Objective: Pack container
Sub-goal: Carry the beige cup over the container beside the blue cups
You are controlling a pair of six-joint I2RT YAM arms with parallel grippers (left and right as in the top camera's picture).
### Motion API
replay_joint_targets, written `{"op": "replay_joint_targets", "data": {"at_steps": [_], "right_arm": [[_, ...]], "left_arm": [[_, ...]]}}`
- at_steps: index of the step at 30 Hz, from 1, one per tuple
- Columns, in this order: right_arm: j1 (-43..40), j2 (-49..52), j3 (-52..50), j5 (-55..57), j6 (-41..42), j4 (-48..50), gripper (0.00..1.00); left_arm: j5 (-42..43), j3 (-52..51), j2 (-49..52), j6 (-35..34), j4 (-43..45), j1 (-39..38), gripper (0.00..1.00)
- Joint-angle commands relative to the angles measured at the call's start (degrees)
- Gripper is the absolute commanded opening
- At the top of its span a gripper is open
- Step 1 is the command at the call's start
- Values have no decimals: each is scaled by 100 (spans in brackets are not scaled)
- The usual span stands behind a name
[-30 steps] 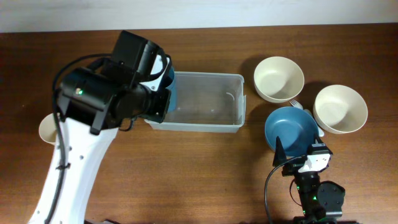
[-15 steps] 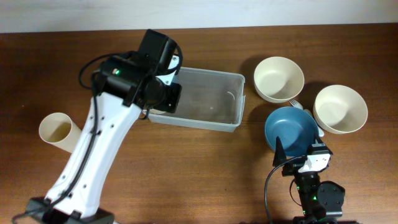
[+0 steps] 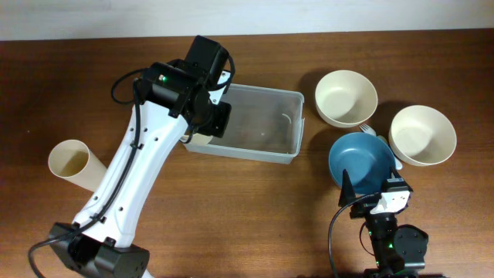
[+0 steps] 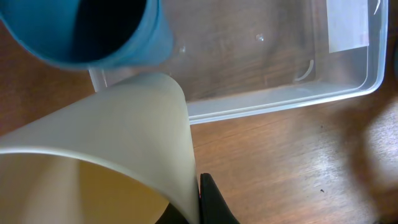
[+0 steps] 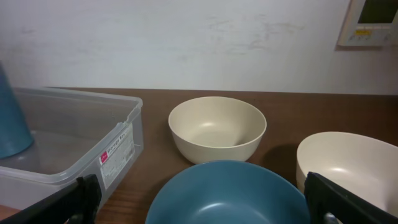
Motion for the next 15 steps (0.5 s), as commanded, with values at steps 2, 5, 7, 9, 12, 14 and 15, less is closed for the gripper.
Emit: {"op": "replay_joint_targets", "data": {"at_steps": [2,5,7,9,12,14,15], "right_arm": [[31,-50,-26,28,24,-31,99],[31,-50,-26,28,24,-31,99],[31,-50,-26,28,24,-31,99],[31,-50,-26,28,24,-31,99],[31,-50,-26,28,24,-31,99],[31,-50,-26,28,24,-31,99],[31,-50,-26,28,24,-31,98]], "left_arm": [[-94,-13,160,-52,103,-7,2],[-111,-13,199,-50,136,-7,2],[-168,-13,245,-50,164,-20,2],[-289,-13,310,-52,179,-68,2],[-452,-13,409,-52,177,-166,1],[-542,-13,466,-52,177,-227,1],[-577,-13,501,-52,184,-256,1]]}}
